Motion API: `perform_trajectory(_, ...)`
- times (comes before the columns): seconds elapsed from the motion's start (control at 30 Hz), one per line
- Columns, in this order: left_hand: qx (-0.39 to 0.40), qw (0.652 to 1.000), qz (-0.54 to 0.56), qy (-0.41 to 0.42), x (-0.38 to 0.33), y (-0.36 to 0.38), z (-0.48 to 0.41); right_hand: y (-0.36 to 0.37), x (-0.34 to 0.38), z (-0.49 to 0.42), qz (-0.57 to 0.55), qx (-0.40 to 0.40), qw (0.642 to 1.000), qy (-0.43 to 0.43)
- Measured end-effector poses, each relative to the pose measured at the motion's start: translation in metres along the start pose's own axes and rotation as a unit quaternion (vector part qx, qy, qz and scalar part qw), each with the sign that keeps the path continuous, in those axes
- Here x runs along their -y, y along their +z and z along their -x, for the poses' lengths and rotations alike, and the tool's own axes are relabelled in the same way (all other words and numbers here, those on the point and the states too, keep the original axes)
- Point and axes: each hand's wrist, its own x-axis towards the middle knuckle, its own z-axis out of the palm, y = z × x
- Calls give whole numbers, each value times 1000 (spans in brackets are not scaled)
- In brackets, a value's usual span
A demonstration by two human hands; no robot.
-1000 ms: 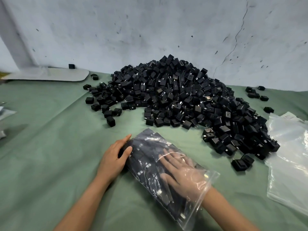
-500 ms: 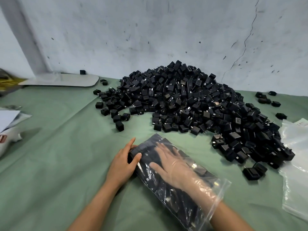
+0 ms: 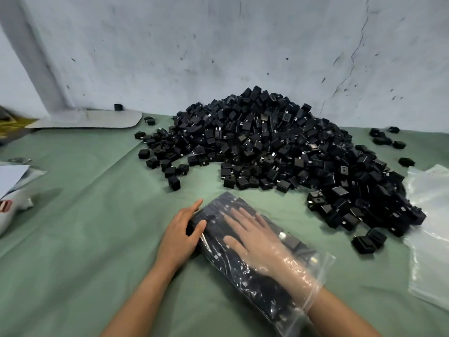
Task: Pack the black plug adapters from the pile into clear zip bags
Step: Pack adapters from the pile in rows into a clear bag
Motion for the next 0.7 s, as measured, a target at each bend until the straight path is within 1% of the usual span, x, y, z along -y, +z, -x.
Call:
perform_trajectory(0.07,0,1000,6,1,1,-1,0,0,-5,18,-9,-16,1000,-10)
perform_trajectory(0.17,3,1000,24,-21,3,0,0,-1,-15,54,-16,-18,1000,-18)
perform_trajectory(0.2,5,999,28,-26,3,0,-1,-3,-18,67,-16,-31,999,-21)
perform_trajectory(0.27,7,999,35,-33,4,2,-1,-4,-28,99,26,-101,994,-36)
perform_trajectory(0.33,6,999,36,-37,5,2,-1,0,-40,132,73,-182,979,-58)
perform_trajectory(0.37,6,999,35,-38,6,2,-1,5,-47,149,54,-219,971,-80)
perform_trajectory(0.4,4,999,34,-38,6,2,-2,9,-53,163,12,-258,962,-90)
perform_trajectory(0.47,3,999,38,-39,7,3,-2,11,-66,184,-61,-348,934,-52)
perform_trajectory(0.53,3,998,42,-41,8,4,-3,1,-82,192,-96,-395,913,21)
perform_trajectory(0.6,3,998,45,-44,10,5,-4,-12,-100,188,-87,-393,910,102)
perform_trajectory(0.63,3,998,49,-48,11,5,-4,-16,-112,184,-74,-370,916,137)
perform_trajectory(0.67,3,997,50,-51,11,5,-3,-18,-123,178,-67,-325,927,175)
perform_trajectory(0.7,2,997,48,-52,11,5,-3,-21,-132,172,-69,-261,942,200)
